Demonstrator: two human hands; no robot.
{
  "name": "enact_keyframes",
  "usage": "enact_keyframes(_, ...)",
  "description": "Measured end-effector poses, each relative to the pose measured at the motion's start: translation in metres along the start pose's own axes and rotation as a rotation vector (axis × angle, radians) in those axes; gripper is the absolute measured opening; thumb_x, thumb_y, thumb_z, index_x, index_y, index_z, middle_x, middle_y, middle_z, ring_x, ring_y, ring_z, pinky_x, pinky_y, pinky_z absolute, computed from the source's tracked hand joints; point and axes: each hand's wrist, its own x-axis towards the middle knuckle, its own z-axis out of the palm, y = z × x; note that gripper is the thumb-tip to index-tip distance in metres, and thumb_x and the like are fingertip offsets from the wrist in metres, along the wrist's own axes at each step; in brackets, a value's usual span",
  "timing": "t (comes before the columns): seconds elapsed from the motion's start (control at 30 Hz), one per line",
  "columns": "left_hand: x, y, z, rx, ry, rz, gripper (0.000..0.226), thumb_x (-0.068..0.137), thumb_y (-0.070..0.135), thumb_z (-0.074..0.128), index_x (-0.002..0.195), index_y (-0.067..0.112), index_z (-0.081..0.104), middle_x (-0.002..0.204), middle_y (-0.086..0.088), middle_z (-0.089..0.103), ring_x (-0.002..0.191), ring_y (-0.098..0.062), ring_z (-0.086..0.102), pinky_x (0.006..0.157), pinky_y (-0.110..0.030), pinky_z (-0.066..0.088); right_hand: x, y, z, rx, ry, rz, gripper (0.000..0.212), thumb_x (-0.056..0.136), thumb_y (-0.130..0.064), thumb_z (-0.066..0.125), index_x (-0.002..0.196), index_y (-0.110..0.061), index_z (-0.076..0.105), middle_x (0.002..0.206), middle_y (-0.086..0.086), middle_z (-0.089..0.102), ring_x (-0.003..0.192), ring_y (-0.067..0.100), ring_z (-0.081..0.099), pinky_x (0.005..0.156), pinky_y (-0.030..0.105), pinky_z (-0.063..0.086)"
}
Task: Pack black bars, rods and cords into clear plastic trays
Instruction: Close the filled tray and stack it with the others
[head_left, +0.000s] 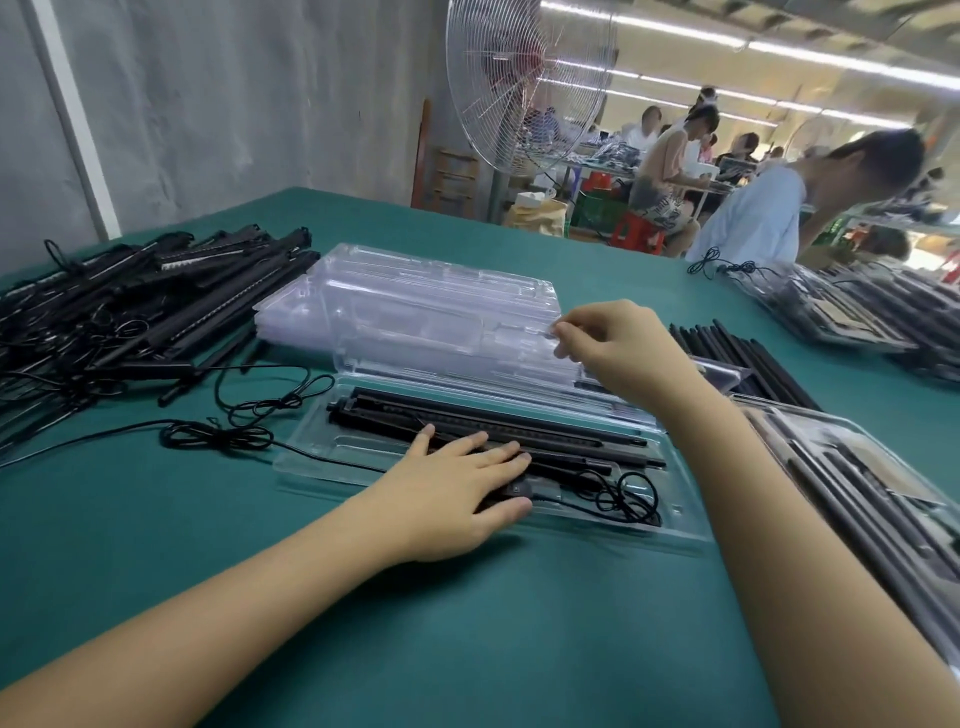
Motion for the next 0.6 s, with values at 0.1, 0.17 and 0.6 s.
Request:
enact_keyframes(0.1, -0.001, 0.0, -0.001, -0.012, 0.005, -0.013, 0.06, 0.091, 0.065, 0.014, 0.147, 0.045, 0.008, 0.154, 0.028, 0.004, 0.144, -0.002, 0.002, 0.115, -0.049, -0.004, 0.0, 0.002, 0.002, -0.007, -0.004, -0.012, 0.023, 0.096, -0.024, 0.049, 0.102, -0.014, 0.07, 0.087, -0.002, 0.07, 0.066, -0.001, 0.055, 0.057, 0.017, 0.042)
enact_keyframes(0.17, 0.0, 0.003, -0.004, -0.022, 0.022, -0.027, 0.059, 0.092, 0.065, 0.015, 0.147, 0.045, 0.013, 0.153, 0.027, 0.011, 0.143, -0.003, 0.008, 0.116, -0.05, 0.0, 0.0, 0.003, 0.002, -0.013, -0.012, -0.013, 0.024, 0.096, -0.024, 0.049, 0.103, -0.013, 0.069, 0.088, -0.001, 0.07, 0.066, -0.002, 0.054, 0.056, 0.016, 0.039)
enact_keyframes(0.6, 0.001, 0.005, -0.006, -0.039, 0.059, -0.045, 0.052, 0.095, 0.059, 0.022, 0.145, 0.045, 0.021, 0.151, 0.026, 0.022, 0.142, -0.005, 0.017, 0.115, -0.052, 0.007, -0.037, 0.015, 0.003, -0.204, 0.284, -0.054, 0.026, 0.089, -0.02, 0.062, 0.113, -0.008, 0.061, 0.105, 0.01, 0.058, 0.106, 0.025, 0.044, 0.081, 0.019, 0.026)
